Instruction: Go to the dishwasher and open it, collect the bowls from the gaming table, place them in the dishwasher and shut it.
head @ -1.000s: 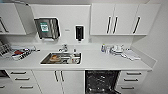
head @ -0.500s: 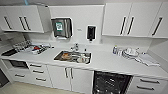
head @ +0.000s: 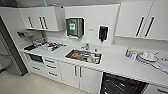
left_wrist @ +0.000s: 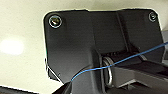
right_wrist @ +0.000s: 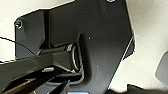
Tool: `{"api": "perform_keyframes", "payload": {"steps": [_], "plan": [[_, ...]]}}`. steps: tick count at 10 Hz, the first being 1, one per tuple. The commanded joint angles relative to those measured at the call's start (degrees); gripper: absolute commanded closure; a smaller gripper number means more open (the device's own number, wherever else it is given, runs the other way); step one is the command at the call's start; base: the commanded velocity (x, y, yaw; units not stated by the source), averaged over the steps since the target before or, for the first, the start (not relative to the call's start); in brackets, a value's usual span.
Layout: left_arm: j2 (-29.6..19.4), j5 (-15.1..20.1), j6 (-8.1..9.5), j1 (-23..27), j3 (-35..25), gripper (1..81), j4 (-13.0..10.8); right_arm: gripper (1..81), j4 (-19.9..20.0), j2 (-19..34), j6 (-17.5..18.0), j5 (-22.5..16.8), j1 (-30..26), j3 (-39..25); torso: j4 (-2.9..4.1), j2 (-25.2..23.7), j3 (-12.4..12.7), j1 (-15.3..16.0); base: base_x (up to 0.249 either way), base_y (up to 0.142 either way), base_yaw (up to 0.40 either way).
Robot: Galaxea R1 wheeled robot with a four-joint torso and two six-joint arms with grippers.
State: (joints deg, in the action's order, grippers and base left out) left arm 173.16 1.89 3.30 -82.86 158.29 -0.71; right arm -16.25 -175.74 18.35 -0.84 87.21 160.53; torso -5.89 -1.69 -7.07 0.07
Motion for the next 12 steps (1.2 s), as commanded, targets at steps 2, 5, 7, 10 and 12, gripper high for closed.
{"api": "perform_keyframes", "payload": {"steps": [2, 5, 7, 10, 12], "plan": [[-0.3, 3.6, 0.04, 2.6, 0.0, 1.0, -0.4, 1.0, 16.5, -1.5, -13.3, -0.2, -1.2, 2.9, 0.0, 0.0, 0.0, 0.0, 0.0, 0.0, 0.339], [-0.5, 3.3, -0.05, 2.3, 0.0, 1.0, -0.5, 1.0, 15.1, 2.6, -14.0, -1.3, -3.2, -1.8, 0.0, 0.0, 0.0, 0.0, 0.0, 0.0, 0.339], [-0.6, 3.2, -0.05, 2.2, 0.0, 1.0, -0.4, 1.0, 14.7, 3.0, -13.9, -1.2, -3.5, -1.7, 0.0, 0.0, 0.0, 0.0, 0.0, 0.0, 0.341], [-0.7, 2.2, -0.05, 2.2, 0.0, 1.0, -0.4, 1.0, 15.0, 2.7, -13.6, -1.3, -4.1, -1.1, 0.0, 0.0, 0.0, 0.0, 0.0, 0.0, 0.349], [-0.8, 2.2, -0.05, 2.2, 0.0, 1.0, -0.5, 1.0, 14.9, 2.4, -13.7, -1.4, -4.1, -1.2, 0.0, 0.0, 0.0, 0.0, 0.0, 0.0, 0.354]]}}
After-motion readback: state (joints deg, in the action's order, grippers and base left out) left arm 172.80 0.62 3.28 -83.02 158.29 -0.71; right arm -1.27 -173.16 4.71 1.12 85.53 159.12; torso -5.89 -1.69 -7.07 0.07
